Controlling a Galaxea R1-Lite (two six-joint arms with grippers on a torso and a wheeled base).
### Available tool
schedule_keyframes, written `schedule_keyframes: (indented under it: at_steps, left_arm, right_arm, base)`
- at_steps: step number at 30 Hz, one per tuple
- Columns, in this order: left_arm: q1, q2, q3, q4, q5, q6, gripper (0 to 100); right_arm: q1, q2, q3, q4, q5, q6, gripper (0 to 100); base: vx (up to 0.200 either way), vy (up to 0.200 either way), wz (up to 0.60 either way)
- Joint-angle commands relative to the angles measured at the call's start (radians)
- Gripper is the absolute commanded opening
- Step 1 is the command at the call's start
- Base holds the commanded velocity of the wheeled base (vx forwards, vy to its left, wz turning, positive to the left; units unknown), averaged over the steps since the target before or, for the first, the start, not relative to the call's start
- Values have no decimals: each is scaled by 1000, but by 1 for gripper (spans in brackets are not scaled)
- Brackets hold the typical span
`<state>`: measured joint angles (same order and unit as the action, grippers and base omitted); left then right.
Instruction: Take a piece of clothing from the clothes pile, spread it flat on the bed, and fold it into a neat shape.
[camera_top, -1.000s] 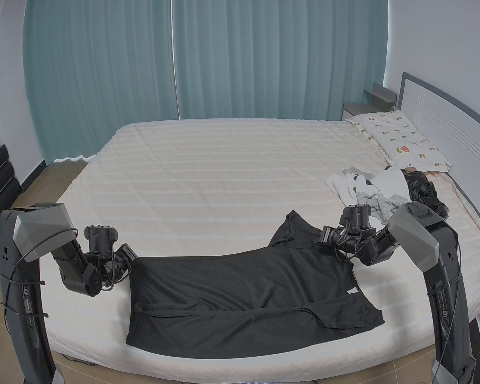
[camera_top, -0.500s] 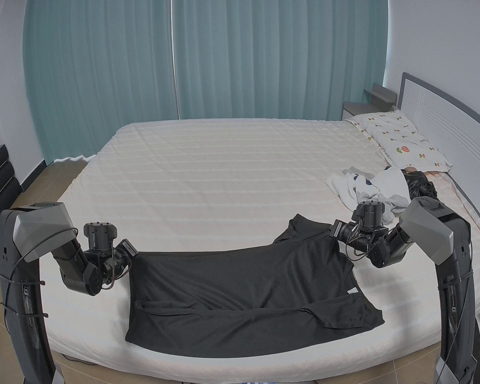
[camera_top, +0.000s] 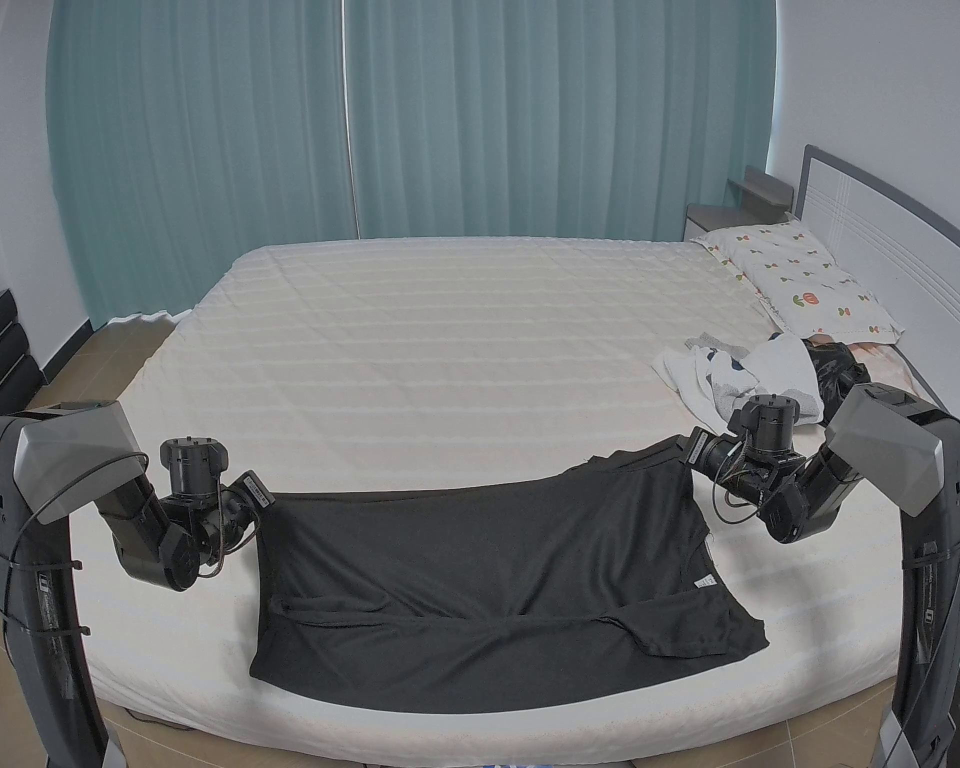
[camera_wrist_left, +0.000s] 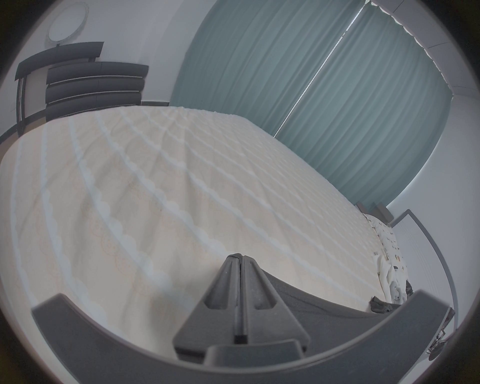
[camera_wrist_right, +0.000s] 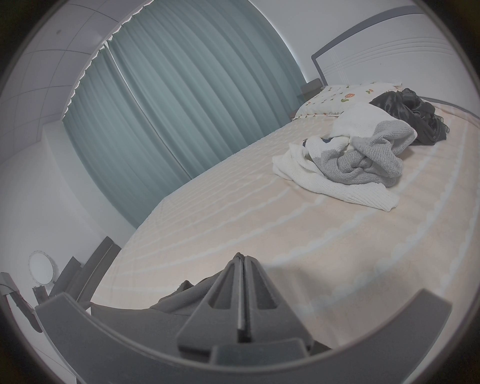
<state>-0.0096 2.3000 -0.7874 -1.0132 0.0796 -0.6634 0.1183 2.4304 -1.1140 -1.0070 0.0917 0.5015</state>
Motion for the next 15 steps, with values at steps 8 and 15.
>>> schedule_keyframes:
  at_steps: [8, 15]
  left_arm:
    - [7, -39, 34, 1, 5, 88, 0]
    - [5, -36, 39, 1, 5, 125, 0]
  right_arm:
    - [-6, -63, 114, -56, 5, 23, 0]
    - [-11, -100, 178, -67, 26, 26, 0]
  base:
    - [0, 0, 0]
    - [0, 0, 0]
